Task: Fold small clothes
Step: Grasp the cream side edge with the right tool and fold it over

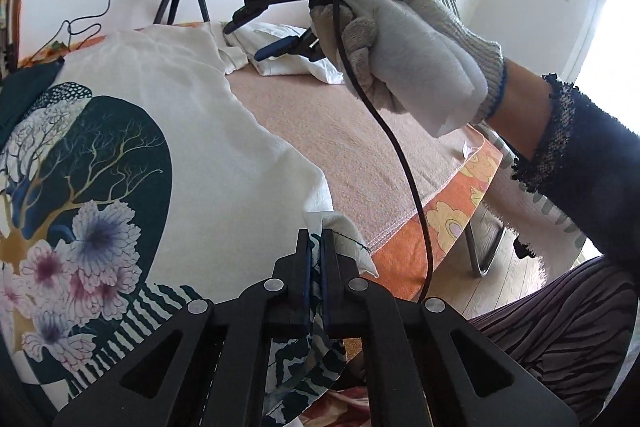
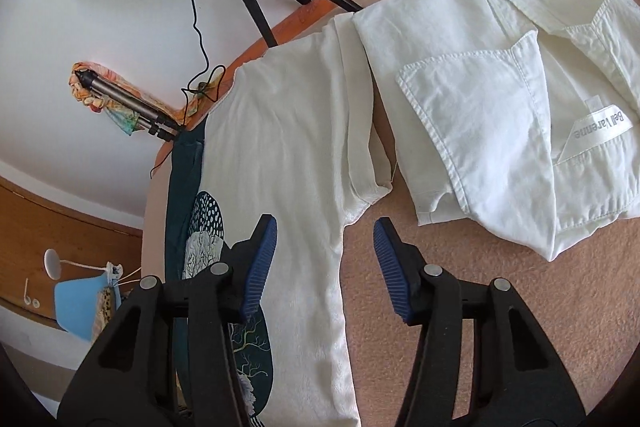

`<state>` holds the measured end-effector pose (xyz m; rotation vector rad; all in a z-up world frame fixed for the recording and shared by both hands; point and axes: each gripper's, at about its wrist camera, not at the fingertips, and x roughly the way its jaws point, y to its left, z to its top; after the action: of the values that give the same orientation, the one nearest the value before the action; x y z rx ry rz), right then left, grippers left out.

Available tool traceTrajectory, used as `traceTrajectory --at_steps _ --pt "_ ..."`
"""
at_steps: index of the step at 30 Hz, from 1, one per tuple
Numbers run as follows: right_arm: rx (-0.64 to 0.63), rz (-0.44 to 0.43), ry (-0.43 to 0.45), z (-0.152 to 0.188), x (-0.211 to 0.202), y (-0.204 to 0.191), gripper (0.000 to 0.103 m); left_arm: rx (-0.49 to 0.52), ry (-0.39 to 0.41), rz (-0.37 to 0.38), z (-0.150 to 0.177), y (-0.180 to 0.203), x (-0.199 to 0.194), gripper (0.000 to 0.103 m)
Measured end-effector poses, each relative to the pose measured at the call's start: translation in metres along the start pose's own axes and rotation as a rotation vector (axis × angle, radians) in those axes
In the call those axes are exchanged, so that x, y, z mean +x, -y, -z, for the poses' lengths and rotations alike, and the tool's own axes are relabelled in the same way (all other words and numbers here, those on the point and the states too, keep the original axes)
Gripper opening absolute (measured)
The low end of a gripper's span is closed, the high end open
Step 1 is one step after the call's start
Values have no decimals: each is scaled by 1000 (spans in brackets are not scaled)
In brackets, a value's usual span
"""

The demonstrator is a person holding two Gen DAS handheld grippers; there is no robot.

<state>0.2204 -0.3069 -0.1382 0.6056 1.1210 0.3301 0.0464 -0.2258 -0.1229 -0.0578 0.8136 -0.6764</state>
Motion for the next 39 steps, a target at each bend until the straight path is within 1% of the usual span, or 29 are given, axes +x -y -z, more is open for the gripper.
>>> traceTrajectory --at_steps 3,6,12,13,14,15,17,20,21,24,27,30,32,33,34,35,36,39 --pt "31 30 -20 -3 20 5 51 -42 14 20 -2 -8 -5 2" --pt "43 54 -20 -9 32 8 51 -45 22 23 -2 -10 -7 2" --pt "68 37 26 -20 36 10 50 -79 39 48 -3 -12 -11 2" --pt "71 37 31 -21 38 9 49 -81 45 52 -2 -12 -13 2" --pt "72 39 35 -22 40 8 44 -83 50 54 -2 -11 -14 2" --pt "73 39 37 -23 41 7 37 -83 55 56 -2 -11 -16 2" --pt "79 29 29 -24 48 5 27 -86 64 60 -2 -11 -20 2" --pt "109 29 46 -28 54 5 19 -90 78 59 -1 -15 -26 2" --pt "126 31 54 -30 54 5 14 -95 83 58 -1 -16 -28 2" --pt "134 45 89 -33 52 1 9 -117 100 56 0 -22 -33 1" --pt "51 78 101 -37 49 -23 8 -131 115 53 0 -27 -37 1" --pt "-65 117 116 -39 45 -61 8 -141 131 47 3 -31 -43 1" --pt "-144 137 107 -38 48 -88 8 -145 143 46 4 -34 -49 1" --pt "-224 163 90 -36 55 -115 8 -150 150 46 6 -36 -53 1" --pt "-224 163 90 -36 55 -115 8 -155 156 43 7 -37 -54 1" --pt "-305 185 53 -32 66 -142 8 -164 161 41 9 -39 -58 1" --pt "-305 185 53 -32 66 -142 8 -174 165 37 11 -43 -62 1" --pt "-437 211 4 -18 87 -184 7 -219 174 20 20 -57 -73 1"
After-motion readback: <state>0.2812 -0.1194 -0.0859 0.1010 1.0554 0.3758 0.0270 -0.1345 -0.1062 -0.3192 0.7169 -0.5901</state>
